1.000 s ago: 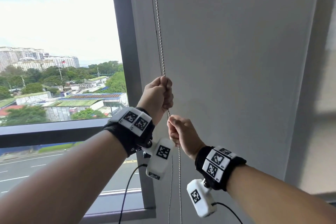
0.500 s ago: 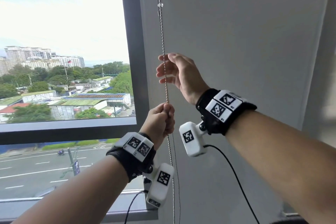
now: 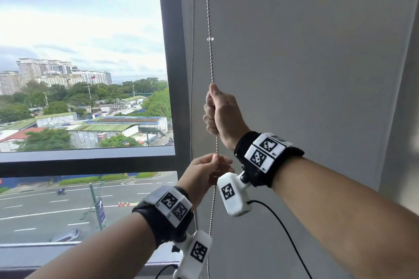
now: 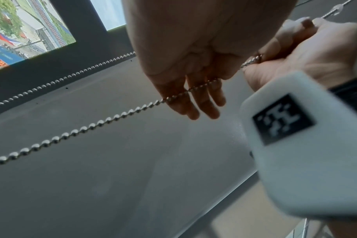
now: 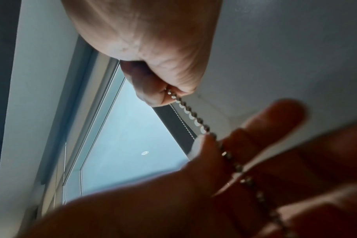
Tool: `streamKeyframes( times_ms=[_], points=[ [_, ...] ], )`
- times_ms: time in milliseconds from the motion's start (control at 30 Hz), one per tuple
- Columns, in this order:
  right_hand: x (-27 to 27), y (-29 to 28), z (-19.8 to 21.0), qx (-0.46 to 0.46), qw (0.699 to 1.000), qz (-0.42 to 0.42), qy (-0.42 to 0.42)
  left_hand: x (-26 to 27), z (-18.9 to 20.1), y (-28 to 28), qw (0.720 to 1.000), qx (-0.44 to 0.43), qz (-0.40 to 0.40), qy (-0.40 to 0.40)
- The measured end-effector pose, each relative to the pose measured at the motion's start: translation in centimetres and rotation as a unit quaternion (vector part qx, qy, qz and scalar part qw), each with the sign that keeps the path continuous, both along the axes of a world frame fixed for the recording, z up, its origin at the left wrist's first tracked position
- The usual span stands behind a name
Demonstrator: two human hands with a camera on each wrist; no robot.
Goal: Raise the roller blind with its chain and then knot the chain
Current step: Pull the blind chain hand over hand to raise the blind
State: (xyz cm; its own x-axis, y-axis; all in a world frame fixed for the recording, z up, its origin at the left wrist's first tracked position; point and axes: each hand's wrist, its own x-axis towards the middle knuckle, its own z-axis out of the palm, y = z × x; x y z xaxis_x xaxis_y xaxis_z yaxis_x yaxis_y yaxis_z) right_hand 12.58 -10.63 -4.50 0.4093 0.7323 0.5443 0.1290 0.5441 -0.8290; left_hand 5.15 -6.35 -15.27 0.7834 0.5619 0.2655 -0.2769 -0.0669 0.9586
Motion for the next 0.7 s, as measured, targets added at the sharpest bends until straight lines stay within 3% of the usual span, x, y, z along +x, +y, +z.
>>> streamKeyframes(
  times_ms=[233, 400, 500, 700],
  points=[
    [1.4, -0.1, -4.2, 0.010, 1.000, -0.018, 0.016, -0.6, 4.2, 1.9, 0.998, 0.010, -0.007, -0.067],
    [1.5, -0.9, -7.6, -0.029, 0.999, -0.019, 0.021, 0.1, 8.6, 2.3, 0.994, 0.048, -0.010, -0.093],
    [1.5, -1.1, -8.8, -0.047, 0.998, -0.010, 0.027, 1.5, 10.6, 1.8, 0.993, 0.025, 0.003, -0.113],
    [1.5, -1.2, -9.6, -0.044, 0.999, -0.003, 0.028, 2.6, 10.8, 0.3, 0.985, 0.028, 0.003, -0.169]
  ],
)
